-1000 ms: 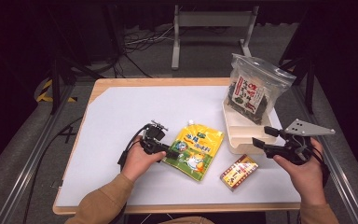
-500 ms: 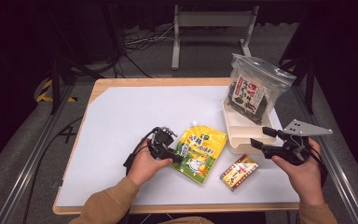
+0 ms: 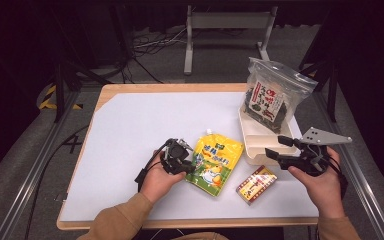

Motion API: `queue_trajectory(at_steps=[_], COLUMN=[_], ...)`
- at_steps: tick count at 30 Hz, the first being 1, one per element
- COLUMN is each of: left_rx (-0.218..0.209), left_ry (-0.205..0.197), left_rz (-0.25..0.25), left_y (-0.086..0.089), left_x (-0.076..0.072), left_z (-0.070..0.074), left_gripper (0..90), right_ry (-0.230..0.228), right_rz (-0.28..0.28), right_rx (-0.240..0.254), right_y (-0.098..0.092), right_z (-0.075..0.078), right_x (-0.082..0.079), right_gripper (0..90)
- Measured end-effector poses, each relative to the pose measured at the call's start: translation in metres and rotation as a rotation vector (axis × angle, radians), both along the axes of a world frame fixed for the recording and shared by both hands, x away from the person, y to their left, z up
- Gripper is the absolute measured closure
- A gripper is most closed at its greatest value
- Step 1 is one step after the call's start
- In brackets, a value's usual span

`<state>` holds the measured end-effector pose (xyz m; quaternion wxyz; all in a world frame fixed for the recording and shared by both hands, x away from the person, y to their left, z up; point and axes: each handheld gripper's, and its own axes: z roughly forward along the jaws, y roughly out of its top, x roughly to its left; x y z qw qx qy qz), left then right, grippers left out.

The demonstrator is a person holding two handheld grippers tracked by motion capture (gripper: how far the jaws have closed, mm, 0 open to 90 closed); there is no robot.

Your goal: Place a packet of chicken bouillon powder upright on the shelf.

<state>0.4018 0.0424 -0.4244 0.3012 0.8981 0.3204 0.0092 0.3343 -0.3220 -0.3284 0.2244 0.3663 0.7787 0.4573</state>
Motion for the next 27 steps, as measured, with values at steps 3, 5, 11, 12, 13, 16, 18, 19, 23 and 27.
queue_trajectory(at_steps=[3, 5, 11, 12, 13, 16, 18, 19, 23, 27], left_rx=[-0.009, -0.007, -0.043, -0.043, -0.050, -0.057, -0.070, -0.075, -0.101, -0.123], left_ry=[-0.014, -0.023, -0.062, -0.062, -0.069, -0.099, -0.112, -0.127, -0.159, -0.198], left_rz=[0.001, -0.001, -0.005, -0.005, -0.008, -0.023, -0.023, -0.031, -0.028, -0.039], left_y=[0.000, 0.000, 0.004, 0.004, 0.005, 0.007, 0.010, 0.011, 0.019, 0.025], left_x=[-0.002, -0.003, -0.009, -0.009, -0.011, -0.016, -0.019, -0.019, -0.024, -0.029], left_z=[0.000, 0.000, 0.003, 0.003, 0.005, 0.012, 0.016, 0.018, 0.027, 0.039], left_gripper=[77.2, 78.8, 81.9, 82.2, 82.2, 83.0, 83.2, 83.3, 83.7, 83.9], right_ry=[-0.001, 0.000, 0.002, 0.002, 0.000, 0.000, 0.003, 0.004, 0.005, 0.009], right_rz=[0.002, 0.003, 0.016, 0.016, 0.018, 0.022, 0.027, 0.030, 0.036, 0.041], right_rx=[0.002, 0.004, 0.006, 0.006, 0.008, 0.012, 0.012, 0.011, 0.008, 0.009], right_y=[0.000, -0.001, 0.002, 0.002, 0.003, 0.003, 0.005, 0.005, 0.009, 0.011], right_z=[0.000, 0.000, -0.001, -0.001, 0.000, 0.000, 0.000, 0.000, -0.001, -0.001], right_x=[0.000, 0.001, 0.002, 0.002, 0.003, 0.004, 0.005, 0.005, 0.007, 0.008], right_gripper=[35.2, 35.3, 35.2, 35.2, 35.2, 35.3, 35.3, 35.3, 35.3, 35.5])
